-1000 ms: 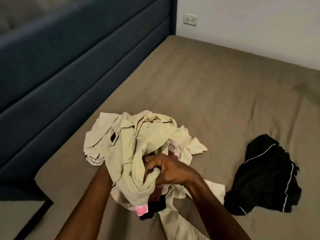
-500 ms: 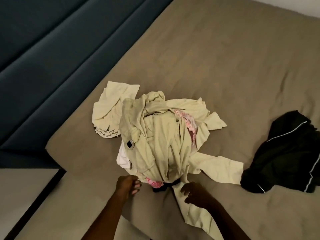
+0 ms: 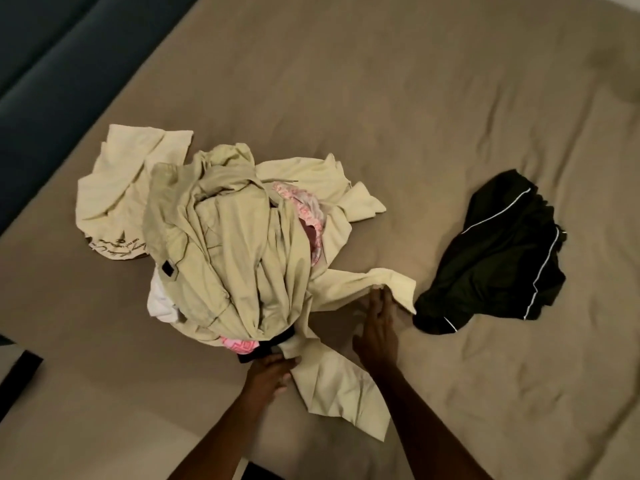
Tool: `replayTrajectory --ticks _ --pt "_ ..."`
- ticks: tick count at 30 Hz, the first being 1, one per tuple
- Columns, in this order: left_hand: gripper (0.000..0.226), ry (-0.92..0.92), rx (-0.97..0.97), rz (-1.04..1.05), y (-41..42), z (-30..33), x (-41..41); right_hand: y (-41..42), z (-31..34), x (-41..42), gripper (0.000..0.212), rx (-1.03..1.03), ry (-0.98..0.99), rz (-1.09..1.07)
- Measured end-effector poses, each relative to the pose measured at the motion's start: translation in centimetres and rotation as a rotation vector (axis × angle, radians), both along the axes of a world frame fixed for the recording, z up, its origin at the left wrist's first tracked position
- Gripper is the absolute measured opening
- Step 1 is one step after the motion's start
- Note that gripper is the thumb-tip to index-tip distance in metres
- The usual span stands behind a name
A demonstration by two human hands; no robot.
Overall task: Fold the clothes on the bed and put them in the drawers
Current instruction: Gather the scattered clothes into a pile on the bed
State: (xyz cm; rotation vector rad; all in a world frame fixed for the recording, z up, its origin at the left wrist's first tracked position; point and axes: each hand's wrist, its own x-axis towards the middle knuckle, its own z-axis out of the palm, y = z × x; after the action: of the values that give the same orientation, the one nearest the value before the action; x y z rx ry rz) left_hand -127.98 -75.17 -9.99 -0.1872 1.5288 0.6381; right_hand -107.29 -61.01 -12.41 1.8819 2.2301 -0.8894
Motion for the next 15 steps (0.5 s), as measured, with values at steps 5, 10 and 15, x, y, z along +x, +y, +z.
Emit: replayTrajectory --ticks 5,10,15 --pt "0.044 -0.069 0.028 0.204 2.3 0.3 4.6 4.2 0.0 2.4 0.102 0.152 -0.11 -0.016" --pt "0.026 -0.159 0.033 0.357 8.5 0.6 7.3 9.7 -0.5 6.7 0.096 -0.026 -0.552 -0.283" --pt "0.022 -0.201 0.067 0.414 12.7 1.2 7.9 11.2 0.0 11.0 0.07 -0.131 -0.358 -0.463"
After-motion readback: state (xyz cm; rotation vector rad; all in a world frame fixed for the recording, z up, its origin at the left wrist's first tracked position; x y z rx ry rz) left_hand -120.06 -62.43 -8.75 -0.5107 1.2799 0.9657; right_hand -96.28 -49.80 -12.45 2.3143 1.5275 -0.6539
